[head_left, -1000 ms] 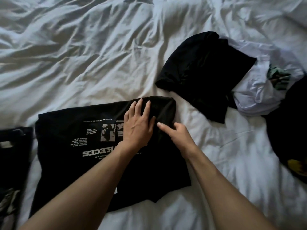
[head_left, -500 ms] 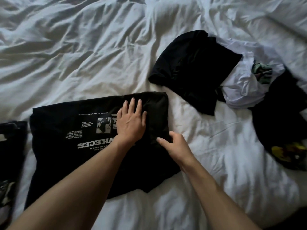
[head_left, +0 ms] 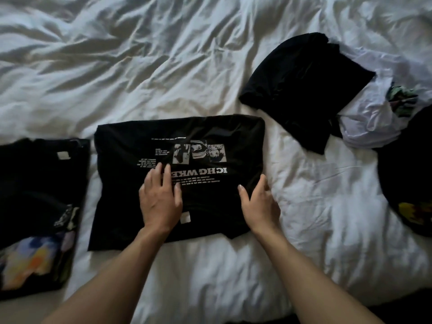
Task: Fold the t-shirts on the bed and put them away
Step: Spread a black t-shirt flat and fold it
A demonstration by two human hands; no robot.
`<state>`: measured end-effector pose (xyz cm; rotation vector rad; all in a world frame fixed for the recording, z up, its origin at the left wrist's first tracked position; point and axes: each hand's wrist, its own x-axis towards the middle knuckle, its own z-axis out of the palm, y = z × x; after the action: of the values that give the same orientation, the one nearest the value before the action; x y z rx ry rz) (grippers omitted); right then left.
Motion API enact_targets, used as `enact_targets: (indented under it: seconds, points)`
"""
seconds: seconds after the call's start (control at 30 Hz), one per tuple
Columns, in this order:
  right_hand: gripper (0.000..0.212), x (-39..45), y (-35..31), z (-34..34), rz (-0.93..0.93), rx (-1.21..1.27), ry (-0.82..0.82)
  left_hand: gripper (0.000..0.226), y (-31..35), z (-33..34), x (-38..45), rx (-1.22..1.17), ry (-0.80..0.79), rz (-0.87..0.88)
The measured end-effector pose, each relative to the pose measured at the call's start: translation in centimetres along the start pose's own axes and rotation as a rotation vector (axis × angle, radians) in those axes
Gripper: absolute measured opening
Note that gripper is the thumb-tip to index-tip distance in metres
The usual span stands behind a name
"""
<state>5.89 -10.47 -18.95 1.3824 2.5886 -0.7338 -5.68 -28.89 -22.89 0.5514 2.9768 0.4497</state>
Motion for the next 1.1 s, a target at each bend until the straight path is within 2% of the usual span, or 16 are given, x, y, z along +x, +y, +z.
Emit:
enact_targets:
  seconds: [0.17,0.33,0.5,0.67,0.83,0.93,1.0,1.1]
  points:
    - [0.058,-0.7,0.5,0.2,-0.046,-0.081,0.013,0.051,-4.4,-1.1,-2.6,0.092,-0.011,-0.112]
    - [0.056,-0.6,1.4,0.6,-0.113,-0.073,0.043,0.062,-8.7,-1.9,-5.5,0.077,-0.009,-0.350]
    - [0.064,-2.0,1.7,2.2,-0.070,-0.208,0.190,0.053,-10.0,-1.8,-6.4,0.111,-0.018,-0.324]
    - [0.069,-2.0,1.1,1.8,-0.007,-0.129,0.154,0.049,-10.5,-2.7,-5.9,0.059,-0.036,-0.376]
    - [0.079,-1.1,-0.4,1.4,-0.117,-0.194,0.240,0.060,-9.6,-4.3,-4.1,-0.031,0.011,-0.434]
    - [0.082,0.4,-2.6,0.8,-0.120,-0.129,0.227,0.059,-8.0,-5.5,-1.0,-0.058,0.073,-0.359]
    - [0.077,1.8,-3.7,0.0,-0.046,-0.065,0.232,0.056,-7.1,-5.9,1.6,-0.084,0.078,-0.255]
    - [0.044,1.8,-4.3,-0.8,-0.044,0.110,0.305,0.053,-5.3,-6.6,5.7,-0.102,0.046,-0.109]
